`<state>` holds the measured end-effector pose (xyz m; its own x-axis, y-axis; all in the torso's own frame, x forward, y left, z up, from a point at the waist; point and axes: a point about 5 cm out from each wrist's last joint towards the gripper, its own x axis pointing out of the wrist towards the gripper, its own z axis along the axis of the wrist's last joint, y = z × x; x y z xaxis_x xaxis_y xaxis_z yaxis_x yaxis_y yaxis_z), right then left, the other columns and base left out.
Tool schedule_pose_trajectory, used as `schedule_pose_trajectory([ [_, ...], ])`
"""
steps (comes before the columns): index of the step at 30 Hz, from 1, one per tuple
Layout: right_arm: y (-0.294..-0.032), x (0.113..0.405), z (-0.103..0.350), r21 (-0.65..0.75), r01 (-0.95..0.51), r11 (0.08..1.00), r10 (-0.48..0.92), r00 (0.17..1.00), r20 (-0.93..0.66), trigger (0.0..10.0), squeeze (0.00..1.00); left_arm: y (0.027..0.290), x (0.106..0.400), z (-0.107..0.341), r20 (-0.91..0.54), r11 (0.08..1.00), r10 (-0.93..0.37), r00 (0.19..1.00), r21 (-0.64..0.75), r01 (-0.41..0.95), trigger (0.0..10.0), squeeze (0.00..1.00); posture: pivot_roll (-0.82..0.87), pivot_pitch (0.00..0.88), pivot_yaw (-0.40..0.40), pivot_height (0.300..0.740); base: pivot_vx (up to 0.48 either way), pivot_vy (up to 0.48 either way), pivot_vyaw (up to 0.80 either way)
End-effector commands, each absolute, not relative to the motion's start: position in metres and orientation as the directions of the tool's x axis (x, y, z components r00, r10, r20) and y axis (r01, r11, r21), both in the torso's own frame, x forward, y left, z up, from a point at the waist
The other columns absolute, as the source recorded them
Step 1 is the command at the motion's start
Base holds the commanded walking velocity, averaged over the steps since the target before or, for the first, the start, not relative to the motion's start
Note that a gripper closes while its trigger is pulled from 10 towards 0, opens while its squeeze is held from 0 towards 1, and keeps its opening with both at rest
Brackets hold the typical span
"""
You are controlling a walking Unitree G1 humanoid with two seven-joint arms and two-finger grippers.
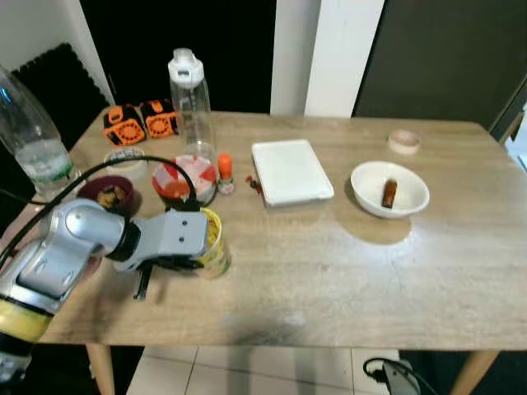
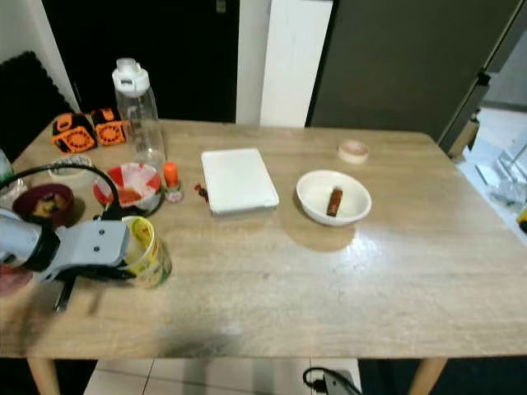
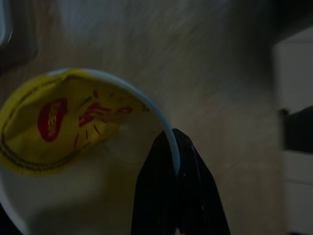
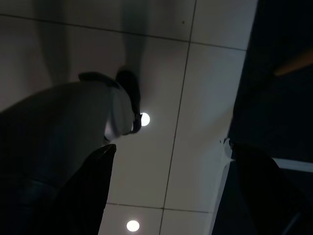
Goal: Restocking fridge
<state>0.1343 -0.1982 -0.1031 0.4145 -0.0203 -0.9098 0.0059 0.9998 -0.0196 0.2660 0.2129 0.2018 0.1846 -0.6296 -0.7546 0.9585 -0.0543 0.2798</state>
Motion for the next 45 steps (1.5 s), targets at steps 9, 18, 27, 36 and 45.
schedule_pose_trajectory([
  [9, -0.216, 0.131, -0.101, -0.046, 0.007, 0.999, -0.045, 0.403, -0.914, 10.0, 0.00, 0.214, 0.258, 0.220, -0.753, -0.096, -0.635, 0.173, 0.299, 0.949, 10.0, 0.00, 0.06, 0.000, -0.043, 0.740, -0.322, 0.000, 0.00],
  [18, -0.204, 0.132, -0.103, -0.033, -0.002, 0.999, -0.029, 0.403, -0.915, 10.0, 0.00, 0.212, 0.253, 0.212, -0.753, -0.099, -0.642, 0.145, 0.269, 0.958, 10.0, 0.00, 0.07, 0.000, -0.045, 0.740, -0.345, 0.000, 0.00],
  [27, -0.183, 0.143, -0.102, -0.015, -0.018, 1.000, -0.006, 0.417, -0.909, 10.0, 0.00, 0.212, 0.250, 0.208, -0.753, -0.091, -0.645, 0.132, 0.247, 0.965, 10.0, 0.00, 0.07, 0.000, -0.046, 0.740, -0.363, 0.000, 0.00],
  [36, -0.186, 0.146, -0.101, -0.020, -0.019, 1.000, -0.011, 0.421, -0.907, 10.0, 0.00, 0.220, 0.250, 0.187, -0.783, -0.047, -0.611, 0.115, 0.180, 0.983, 10.0, 0.00, 0.07, 0.000, -0.046, 0.740, -0.364, 0.000, 0.00],
  [45, -0.230, 0.130, -0.098, -0.061, 0.003, 0.998, -0.057, 0.406, -0.912, 10.0, 0.00, 0.236, 0.253, 0.142, -0.844, 0.065, -0.525, 0.111, 0.090, 0.994, 10.0, 0.00, 0.07, 0.000, -0.046, 0.740, -0.318, 0.000, 0.00],
])
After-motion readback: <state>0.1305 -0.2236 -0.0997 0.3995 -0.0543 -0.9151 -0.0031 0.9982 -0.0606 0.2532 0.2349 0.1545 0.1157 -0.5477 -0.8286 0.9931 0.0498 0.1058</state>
